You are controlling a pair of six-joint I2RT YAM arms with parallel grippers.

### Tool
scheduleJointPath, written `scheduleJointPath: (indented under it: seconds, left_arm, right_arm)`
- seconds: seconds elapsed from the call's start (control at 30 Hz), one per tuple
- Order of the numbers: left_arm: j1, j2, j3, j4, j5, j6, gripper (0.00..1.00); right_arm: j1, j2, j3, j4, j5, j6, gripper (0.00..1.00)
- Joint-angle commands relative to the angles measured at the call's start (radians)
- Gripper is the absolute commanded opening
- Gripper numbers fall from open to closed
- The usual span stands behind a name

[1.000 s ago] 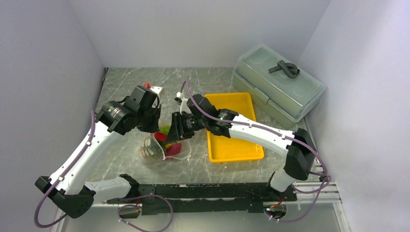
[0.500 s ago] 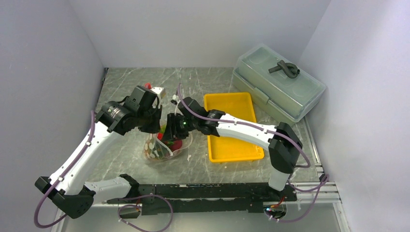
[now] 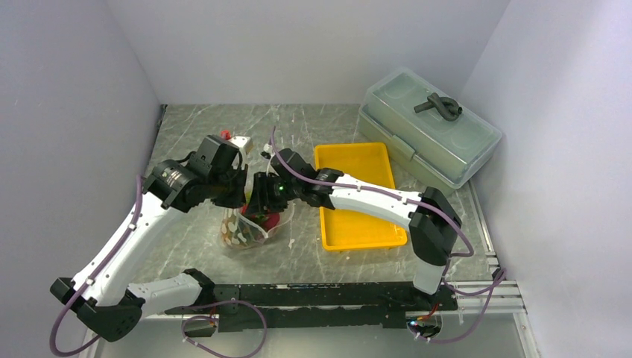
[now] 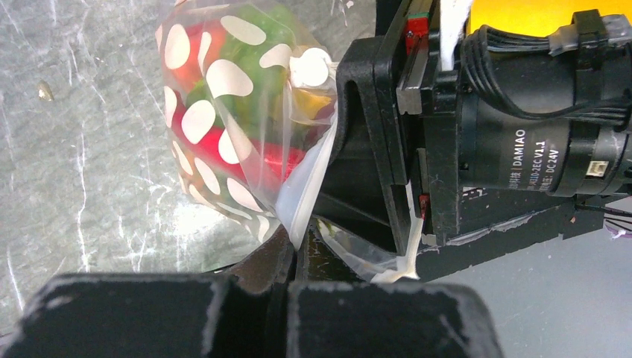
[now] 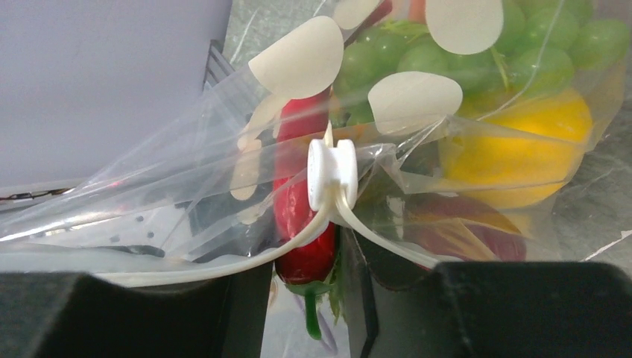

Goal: Place the food in the zip-top bag and seal the zipper
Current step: Place the fake vegetable in the zipper food storage bag.

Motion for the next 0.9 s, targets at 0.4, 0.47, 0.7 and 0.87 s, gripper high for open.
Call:
scheduleJointPath:
  seconds: [0.4, 0.47, 0.7, 0.87]
  left_arm:
    - [0.000, -0.023, 0.007, 0.028, -0.042, -0.013, 0.00]
    - [0.002, -0.021, 0.012, 0.024, -0.048, -0.014, 0.00]
    - [0.000, -0.007, 0.014, 0.021, -0.048, -0.012, 0.00]
    - [0.000, 0.000, 0.024, 0.010, -0.046, -0.004, 0.00]
  right_arm:
    - [-0.002, -0.165, -0.031, -0.007, 0.076, -0.091, 0.56]
    - [-0.002, -0.187, -0.044, -0.019, 0.080, -0.106, 0.57]
    - [-0.002, -0.287, -0.118, 0.006, 0.074, -0.179, 0.57]
    - [-0.002, -0.371, -0.169, 0.034, 0.052, -0.271, 0.57]
